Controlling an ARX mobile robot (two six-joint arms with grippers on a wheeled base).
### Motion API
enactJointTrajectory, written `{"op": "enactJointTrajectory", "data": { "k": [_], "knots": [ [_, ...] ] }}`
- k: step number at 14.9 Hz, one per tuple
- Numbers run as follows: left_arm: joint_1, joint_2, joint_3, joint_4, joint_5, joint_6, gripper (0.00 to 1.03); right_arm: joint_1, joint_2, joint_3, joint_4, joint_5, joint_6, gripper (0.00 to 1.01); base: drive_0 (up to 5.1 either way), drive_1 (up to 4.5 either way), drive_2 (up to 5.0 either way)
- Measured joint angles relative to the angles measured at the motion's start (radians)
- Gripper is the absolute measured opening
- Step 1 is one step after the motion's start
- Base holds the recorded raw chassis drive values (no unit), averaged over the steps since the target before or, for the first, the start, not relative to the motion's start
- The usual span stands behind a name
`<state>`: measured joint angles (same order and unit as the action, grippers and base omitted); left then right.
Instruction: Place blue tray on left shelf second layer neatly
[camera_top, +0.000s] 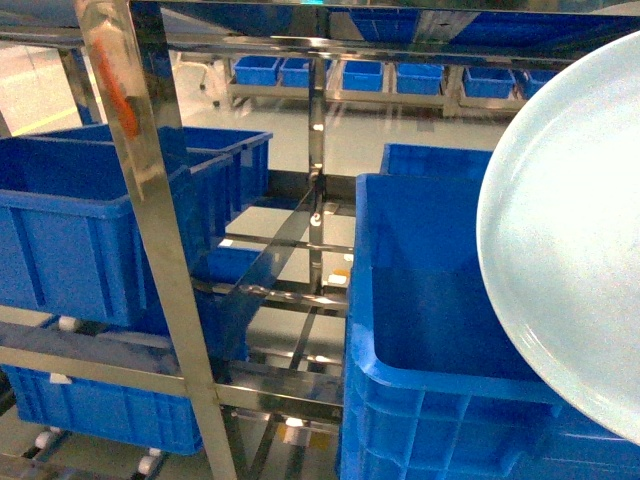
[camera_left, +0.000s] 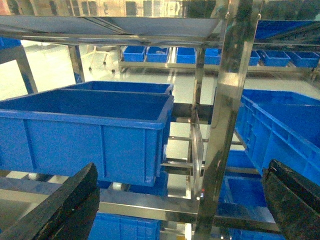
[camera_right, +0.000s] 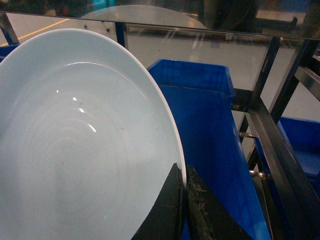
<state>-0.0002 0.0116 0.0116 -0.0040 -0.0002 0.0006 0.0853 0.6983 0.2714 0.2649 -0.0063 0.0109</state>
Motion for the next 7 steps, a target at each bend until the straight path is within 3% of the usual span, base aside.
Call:
{"op": "enactJointTrajectory", "data": {
  "k": [4, 5, 6, 7],
  "knots": [
    [0.0, 0.0, 0.0, 0.0, 0.0, 0.0, 0.98, 0.0, 0.0, 0.0, -0.001, 0.0, 0.0, 0.02, -1.6, -1.57, -1.6],
    [0.0, 0.0, 0.0, 0.0, 0.0, 0.0, 0.98, -0.009, 0.0, 0.003, -0.027, -0.021, 0.013, 0.02, -1.6, -1.57, -1.6],
    [0.0, 0.0, 0.0, 0.0, 0.0, 0.0, 0.98, -0.036, 0.01, 0.006, -0.07, -0.066, 0.056, 0.02, -1.6, -1.57, -1.6],
    [0.0, 0.0, 0.0, 0.0, 0.0, 0.0, 0.98, -0.061, 0.039, 0.019, -0.125, -0.112, 0.123, 0.02, -1.6, -1.57, -1.6]
  ]
}}
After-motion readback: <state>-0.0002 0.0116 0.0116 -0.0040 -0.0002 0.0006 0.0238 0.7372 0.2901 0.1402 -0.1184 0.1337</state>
